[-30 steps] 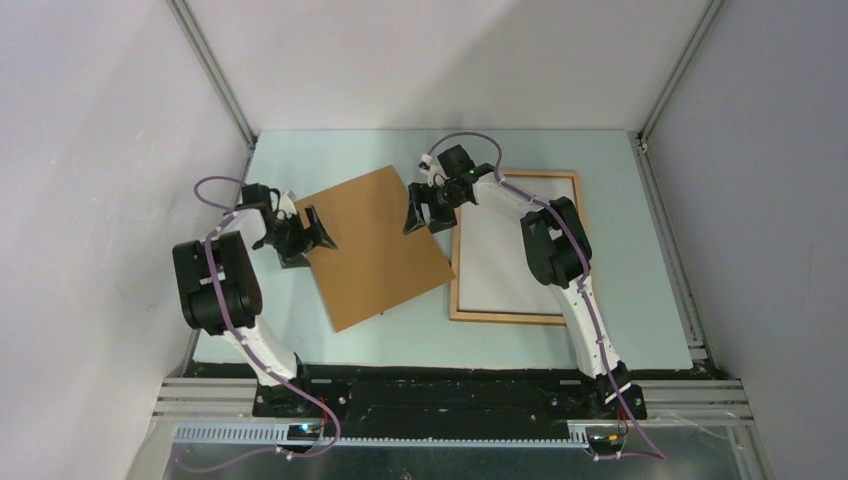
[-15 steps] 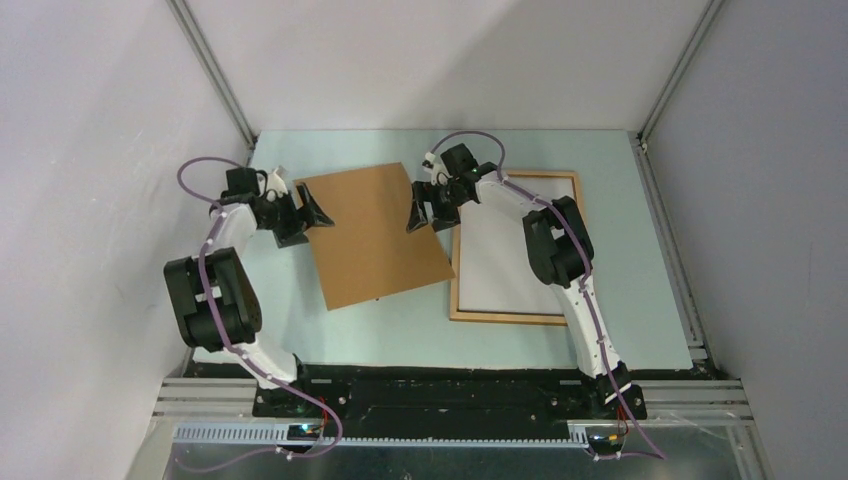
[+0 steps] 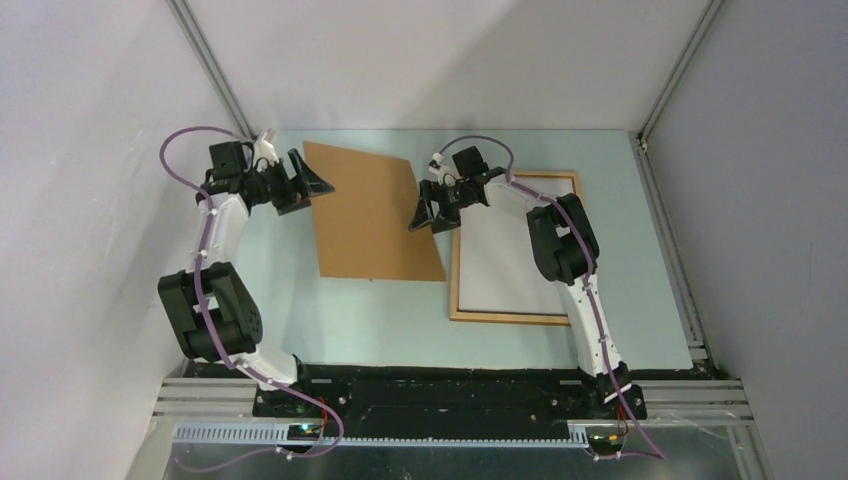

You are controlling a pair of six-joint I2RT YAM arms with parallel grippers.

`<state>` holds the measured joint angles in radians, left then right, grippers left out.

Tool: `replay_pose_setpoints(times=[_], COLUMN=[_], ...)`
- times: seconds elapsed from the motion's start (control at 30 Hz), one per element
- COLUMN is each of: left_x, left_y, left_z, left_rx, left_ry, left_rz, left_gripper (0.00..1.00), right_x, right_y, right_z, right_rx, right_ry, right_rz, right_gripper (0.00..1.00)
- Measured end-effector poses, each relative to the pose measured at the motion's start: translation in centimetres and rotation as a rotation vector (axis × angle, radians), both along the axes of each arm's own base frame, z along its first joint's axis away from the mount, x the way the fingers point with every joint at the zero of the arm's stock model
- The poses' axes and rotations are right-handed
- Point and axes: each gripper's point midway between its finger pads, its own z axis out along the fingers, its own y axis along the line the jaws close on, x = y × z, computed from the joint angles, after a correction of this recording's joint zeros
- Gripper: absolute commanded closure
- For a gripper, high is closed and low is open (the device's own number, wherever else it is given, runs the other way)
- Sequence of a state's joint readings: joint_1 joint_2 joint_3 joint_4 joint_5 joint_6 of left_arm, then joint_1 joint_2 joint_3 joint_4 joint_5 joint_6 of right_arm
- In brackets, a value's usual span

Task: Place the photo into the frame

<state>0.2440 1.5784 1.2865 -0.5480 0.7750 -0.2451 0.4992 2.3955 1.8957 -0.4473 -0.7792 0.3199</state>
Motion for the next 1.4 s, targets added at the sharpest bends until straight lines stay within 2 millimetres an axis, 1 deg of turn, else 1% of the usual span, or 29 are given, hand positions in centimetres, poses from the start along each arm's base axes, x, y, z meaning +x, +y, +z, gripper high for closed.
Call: replay_pose_setpoints(times=[0.1,0.17,0.3,0.4,0.5,0.57,0.6,0.63,0.67,0.7,0.73,0.83,0.87,0.9,0.93,1.0,1.2,1.33,1.4], left_x=[0.4,0.4,-0.2,-0.4,-0.4,-0.5,-0.5,-0.5,-0.6,-0.6,-0.5,-0.5,-0.5,-0.5,-0.5,-0.5,-0.8,-1.0,-1.2], left_y=[-0.6,-1.3,-3.3,-4.0,-4.2,-4.1,-4.0,-3.9,-3.8,-3.7,-3.6,-3.4,-3.3,-3.2,-3.2,-3.1,-2.7,-2.9,-2.9], left_z=[1.1,1.6,1.9,2.0,1.9,1.7,1.6,1.6,1.6,1.7,1.9,2.8,3.2,3.6,3.9,4.5,6.2,7.3,7.5], left_rx=[-0.013,-0.032,-0.07,-0.077,-0.077,-0.065,-0.057,-0.051,-0.039,-0.03,-0.017,0.026,0.042,0.06,0.076,0.108,0.239,0.318,0.353], left_ry=[-0.029,-0.033,-0.016,-0.006,0.005,0.012,0.018,0.024,0.029,0.031,0.031,0.016,0.009,0.001,-0.005,-0.01,-0.025,-0.039,-0.034], left_rz=[-0.017,-0.036,-0.084,-0.096,-0.089,-0.079,-0.071,-0.063,-0.056,-0.05,-0.043,-0.034,-0.029,-0.026,-0.022,-0.016,-0.006,-0.007,-0.004], left_gripper=[0.08,0.08,0.1,0.14,0.24,0.36,0.44,0.49,0.56,0.6,0.66,0.76,0.82,0.84,0.9,0.98,1.0,1.0,1.0], right_x=[-0.4,-0.8,-1.8,-2.5,-2.8,-2.9,-2.9,-3.0,-3.0,-3.0,-3.1,-3.1,-3.2,-3.2,-3.2,-3.2,-3.3,-3.1,-3.0], right_y=[0.3,0.8,1.8,2.0,2.0,2.0,2.0,2.0,2.0,2.0,2.0,1.9,1.9,1.9,1.9,1.9,1.7,1.3,1.1], right_z=[0.2,0.4,0.4,0.5,0.5,0.5,0.5,0.5,0.4,0.4,0.4,0.4,0.4,0.4,0.4,0.5,1.1,3.1,4.7], right_rx=[0.05,0.093,0.174,0.215,0.234,0.239,0.242,0.243,0.245,0.248,0.25,0.254,0.254,0.254,0.254,0.253,0.236,0.241,0.254], right_ry=[0.021,0.039,0.077,0.106,0.122,0.125,0.127,0.13,0.13,0.132,0.134,0.137,0.138,0.137,0.136,0.136,0.137,0.108,0.087], right_rz=[0.022,0.047,0.097,0.12,0.126,0.128,0.129,0.129,0.13,0.131,0.132,0.133,0.133,0.133,0.133,0.133,0.119,0.109,0.103], right_gripper=[0.13,0.13,0.13,0.13,0.13,0.13,0.13,0.13,0.13,0.13,0.13,0.13,0.13,0.12,0.12,0.1,0.04,0.02,0.01])
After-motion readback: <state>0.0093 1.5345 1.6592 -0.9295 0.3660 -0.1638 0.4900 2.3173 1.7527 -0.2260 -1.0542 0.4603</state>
